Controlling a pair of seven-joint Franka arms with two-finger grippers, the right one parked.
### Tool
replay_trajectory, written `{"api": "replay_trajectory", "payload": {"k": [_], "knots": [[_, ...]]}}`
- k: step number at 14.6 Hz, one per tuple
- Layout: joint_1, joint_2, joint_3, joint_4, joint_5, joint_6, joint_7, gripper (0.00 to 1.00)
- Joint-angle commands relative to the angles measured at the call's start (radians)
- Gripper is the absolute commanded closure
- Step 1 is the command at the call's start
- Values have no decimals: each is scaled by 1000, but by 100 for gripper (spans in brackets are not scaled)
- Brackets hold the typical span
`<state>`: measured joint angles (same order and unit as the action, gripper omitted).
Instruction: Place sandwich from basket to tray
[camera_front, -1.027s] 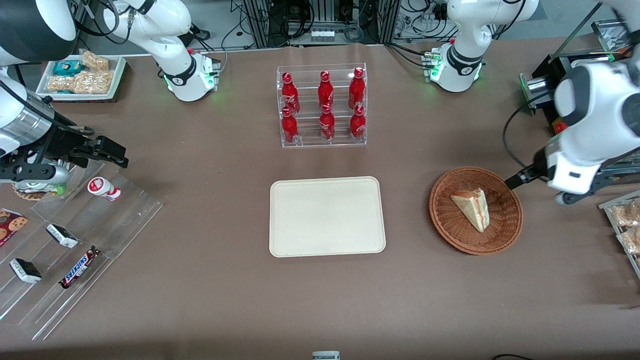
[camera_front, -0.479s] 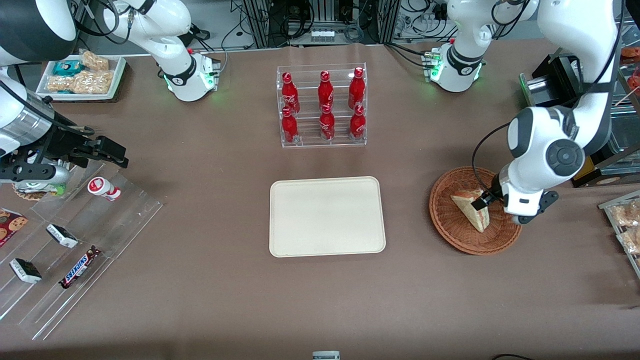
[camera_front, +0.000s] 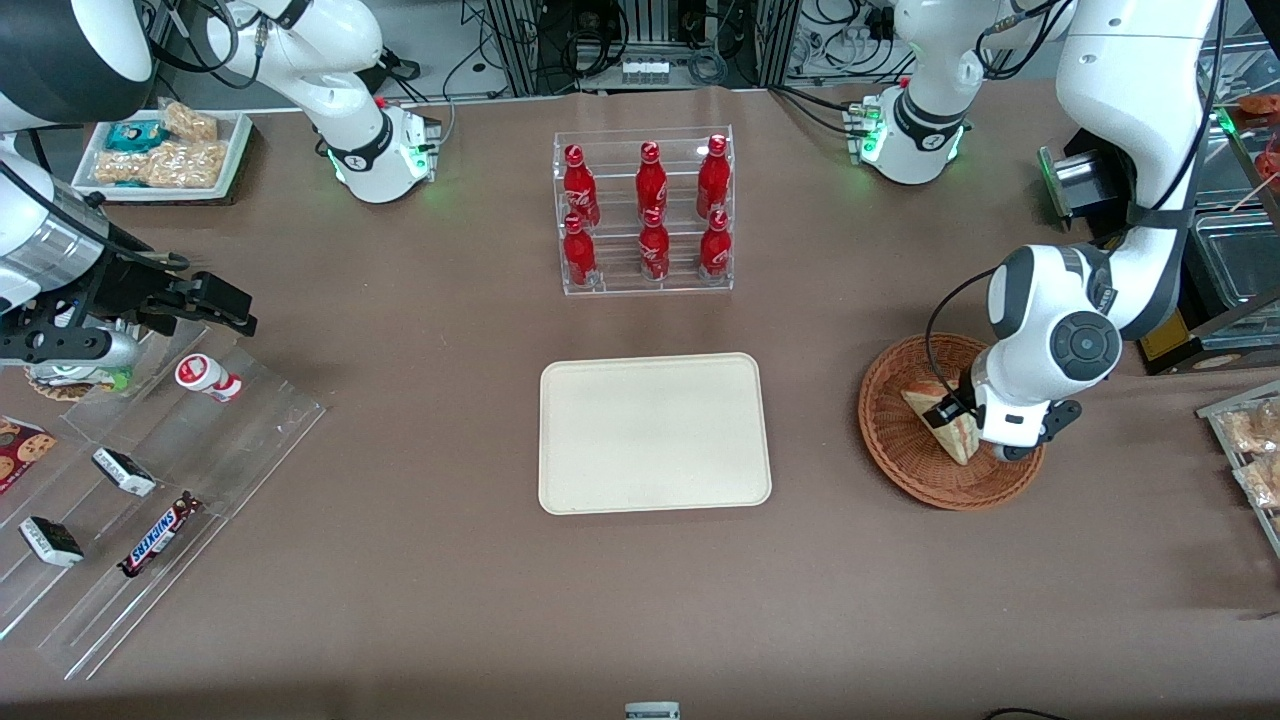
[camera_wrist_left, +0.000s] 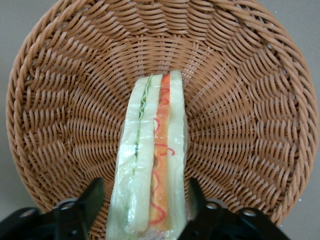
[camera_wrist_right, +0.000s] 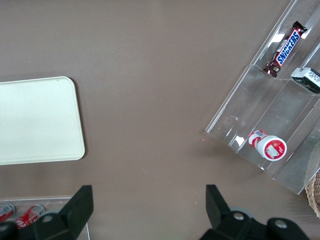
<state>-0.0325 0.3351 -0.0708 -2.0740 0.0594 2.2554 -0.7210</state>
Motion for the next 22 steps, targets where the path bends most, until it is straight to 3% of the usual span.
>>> {"api": "replay_trajectory", "payload": {"k": [1,5,7,9,10,12,15,18,22], "knots": [[3,1,-6,20,17,0,30,100],[2,-77,-53,156,14,-173,55,100],[-1,-67,-174,292,14,-320,37,100],[-23,-39,-303,342,17,-335,-3,100],[-71,-3,-325,347,23,-315,-8,99],[-218,127,-325,440,113,-249,-17,99],[-346,292,-323,564,236,-212,-69,96],[-385,352,-319,569,275,-70,-92,95],[-406,429,-317,612,371,-54,-191,90]]}}
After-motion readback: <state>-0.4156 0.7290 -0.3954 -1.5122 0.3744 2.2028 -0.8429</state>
